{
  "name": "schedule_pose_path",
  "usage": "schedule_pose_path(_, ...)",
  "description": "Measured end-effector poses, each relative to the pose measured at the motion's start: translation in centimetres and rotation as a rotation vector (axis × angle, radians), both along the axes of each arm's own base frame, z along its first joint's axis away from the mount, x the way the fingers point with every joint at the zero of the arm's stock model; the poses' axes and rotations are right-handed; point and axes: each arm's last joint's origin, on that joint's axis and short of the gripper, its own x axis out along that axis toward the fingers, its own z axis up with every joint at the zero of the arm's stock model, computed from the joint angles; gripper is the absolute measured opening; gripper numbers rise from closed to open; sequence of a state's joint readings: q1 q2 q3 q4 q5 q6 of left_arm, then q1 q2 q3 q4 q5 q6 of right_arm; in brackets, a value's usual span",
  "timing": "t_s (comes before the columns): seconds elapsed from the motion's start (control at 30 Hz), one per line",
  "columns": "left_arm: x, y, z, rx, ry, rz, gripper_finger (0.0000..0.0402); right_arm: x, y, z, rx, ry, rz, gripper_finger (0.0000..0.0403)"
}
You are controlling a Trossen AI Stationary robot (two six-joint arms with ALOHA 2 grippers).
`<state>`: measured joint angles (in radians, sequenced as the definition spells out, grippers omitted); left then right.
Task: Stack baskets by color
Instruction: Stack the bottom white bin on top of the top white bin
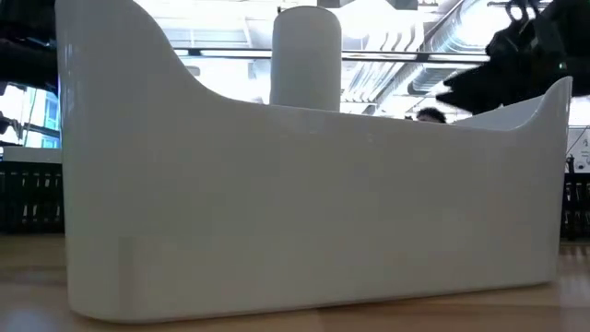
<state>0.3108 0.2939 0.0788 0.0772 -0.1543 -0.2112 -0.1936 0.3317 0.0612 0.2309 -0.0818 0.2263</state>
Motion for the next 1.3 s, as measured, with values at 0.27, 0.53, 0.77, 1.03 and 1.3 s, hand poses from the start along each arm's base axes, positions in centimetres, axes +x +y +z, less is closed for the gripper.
schedule_pose_path(0.27, 0.0, -0.1, 0.0, -0.039, -0.018, -0.014, 0.0156, 0.2, 0.0, 4.1, -0.044, -0.092, 0.001, 0.0151)
schedule_pose_path(0.53, 0.1, -0.1, 0.0, -0.042, -0.019, -0.037, 0.0156, 1.6, -0.2, 8.1, -0.039, -0.111, 0.036, 0.0151)
schedule_pose_path(0.77, 0.0, -0.1, -0.1, -0.044, -0.014, -0.037, 0.0156, 4.1, -0.5, 10.4, 0.038, -0.034, 0.102, 0.0151)
schedule_pose_path(1.03, 0.0, -0.1, -0.2, -0.048, -0.002, -0.037, 0.0156, 7.4, 0.9, 11.5, 0.001, 0.121, 0.219, 0.0151)
schedule_pose_path(1.3, -0.1, -0.1, -0.7, -0.067, 0.054, -0.033, 0.0156, 10.9, 3.3, 11.5, -0.044, 0.206, 0.344, 0.0151)
